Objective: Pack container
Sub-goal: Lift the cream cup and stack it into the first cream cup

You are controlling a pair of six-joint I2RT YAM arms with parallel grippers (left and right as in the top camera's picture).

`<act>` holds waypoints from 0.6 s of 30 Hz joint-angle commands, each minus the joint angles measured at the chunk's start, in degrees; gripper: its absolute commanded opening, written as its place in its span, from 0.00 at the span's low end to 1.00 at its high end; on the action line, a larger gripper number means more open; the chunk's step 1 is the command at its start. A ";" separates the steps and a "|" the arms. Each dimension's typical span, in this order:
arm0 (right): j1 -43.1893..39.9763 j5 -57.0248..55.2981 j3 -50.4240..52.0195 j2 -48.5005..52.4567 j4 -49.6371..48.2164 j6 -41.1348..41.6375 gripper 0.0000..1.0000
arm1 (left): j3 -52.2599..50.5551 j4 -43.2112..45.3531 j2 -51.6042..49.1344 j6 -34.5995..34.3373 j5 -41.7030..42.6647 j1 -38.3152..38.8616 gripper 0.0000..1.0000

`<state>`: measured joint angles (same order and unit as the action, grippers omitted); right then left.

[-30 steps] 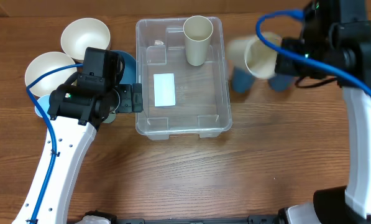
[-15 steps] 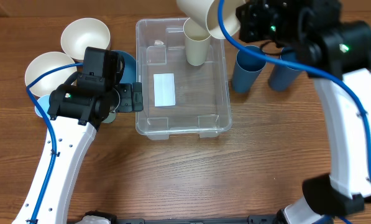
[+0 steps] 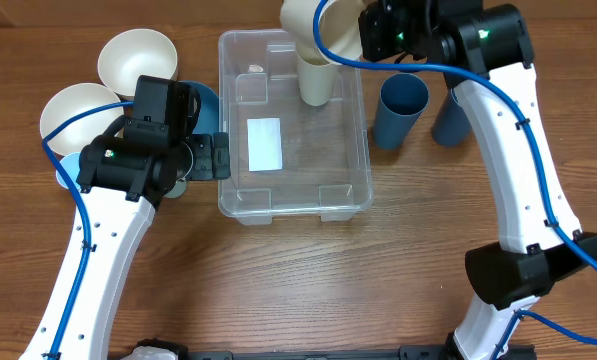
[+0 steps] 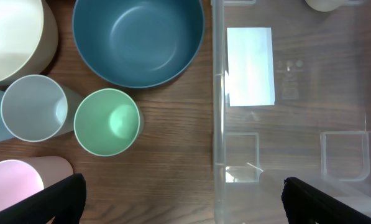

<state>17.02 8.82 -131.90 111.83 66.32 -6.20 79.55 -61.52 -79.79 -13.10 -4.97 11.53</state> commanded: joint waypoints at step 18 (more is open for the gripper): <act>0.17 -2.40 -0.96 1.44 0.57 -3.04 0.04 | 1.25 0.22 -0.04 0.66 1.25 0.11 1.00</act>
<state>17.02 6.98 -131.90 112.09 67.70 -9.06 79.55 -61.52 -79.79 -13.13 -4.95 11.53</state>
